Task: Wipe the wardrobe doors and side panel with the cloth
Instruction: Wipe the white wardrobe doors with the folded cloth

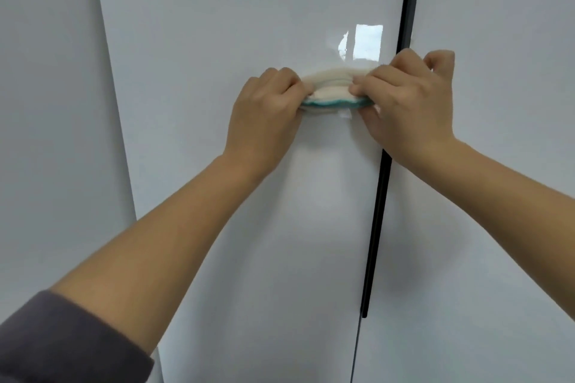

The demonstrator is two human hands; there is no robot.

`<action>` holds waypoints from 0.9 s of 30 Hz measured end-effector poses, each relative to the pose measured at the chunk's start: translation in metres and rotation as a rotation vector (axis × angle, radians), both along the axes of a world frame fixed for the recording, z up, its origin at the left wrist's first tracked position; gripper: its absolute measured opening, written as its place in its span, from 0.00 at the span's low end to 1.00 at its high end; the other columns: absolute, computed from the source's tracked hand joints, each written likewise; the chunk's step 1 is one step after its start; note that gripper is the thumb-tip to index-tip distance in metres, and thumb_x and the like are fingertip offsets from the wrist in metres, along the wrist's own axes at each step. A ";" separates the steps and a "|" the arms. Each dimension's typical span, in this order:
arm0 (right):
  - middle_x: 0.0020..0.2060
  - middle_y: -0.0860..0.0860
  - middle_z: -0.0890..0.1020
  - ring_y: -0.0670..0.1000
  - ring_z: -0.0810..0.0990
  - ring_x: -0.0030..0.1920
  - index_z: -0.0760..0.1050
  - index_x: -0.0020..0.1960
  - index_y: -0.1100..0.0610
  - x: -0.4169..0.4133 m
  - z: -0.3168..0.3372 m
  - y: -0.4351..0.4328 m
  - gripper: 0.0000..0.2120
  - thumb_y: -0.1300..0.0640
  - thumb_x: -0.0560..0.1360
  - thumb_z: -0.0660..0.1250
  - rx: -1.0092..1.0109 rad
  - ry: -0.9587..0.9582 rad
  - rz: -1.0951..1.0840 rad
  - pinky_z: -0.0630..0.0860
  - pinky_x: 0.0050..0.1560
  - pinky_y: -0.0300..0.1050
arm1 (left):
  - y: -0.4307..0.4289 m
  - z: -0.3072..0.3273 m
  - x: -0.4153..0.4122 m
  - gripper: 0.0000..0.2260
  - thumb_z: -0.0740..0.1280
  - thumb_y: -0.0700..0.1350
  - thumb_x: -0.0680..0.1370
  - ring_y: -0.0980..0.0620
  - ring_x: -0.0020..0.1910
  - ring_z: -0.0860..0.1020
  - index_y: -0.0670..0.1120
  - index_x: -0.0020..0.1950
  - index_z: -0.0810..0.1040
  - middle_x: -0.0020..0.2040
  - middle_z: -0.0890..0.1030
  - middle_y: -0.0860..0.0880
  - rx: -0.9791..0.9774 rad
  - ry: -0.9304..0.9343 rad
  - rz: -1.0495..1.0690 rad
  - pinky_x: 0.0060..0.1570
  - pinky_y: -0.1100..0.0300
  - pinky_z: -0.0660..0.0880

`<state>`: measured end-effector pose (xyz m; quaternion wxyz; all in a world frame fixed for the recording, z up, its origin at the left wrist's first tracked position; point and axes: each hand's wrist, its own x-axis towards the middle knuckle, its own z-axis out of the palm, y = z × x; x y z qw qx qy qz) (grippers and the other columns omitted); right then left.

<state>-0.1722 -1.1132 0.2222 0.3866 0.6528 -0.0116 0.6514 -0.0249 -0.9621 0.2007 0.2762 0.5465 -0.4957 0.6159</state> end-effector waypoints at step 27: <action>0.63 0.44 0.71 0.42 0.71 0.62 0.73 0.63 0.46 -0.052 -0.329 0.088 0.25 0.63 0.70 0.73 1.337 0.244 0.412 0.70 0.57 0.34 | 0.041 -0.324 -0.054 0.11 0.76 0.37 0.69 0.58 0.39 0.76 0.50 0.45 0.82 0.39 0.77 0.58 0.366 1.101 -0.276 0.37 0.67 0.72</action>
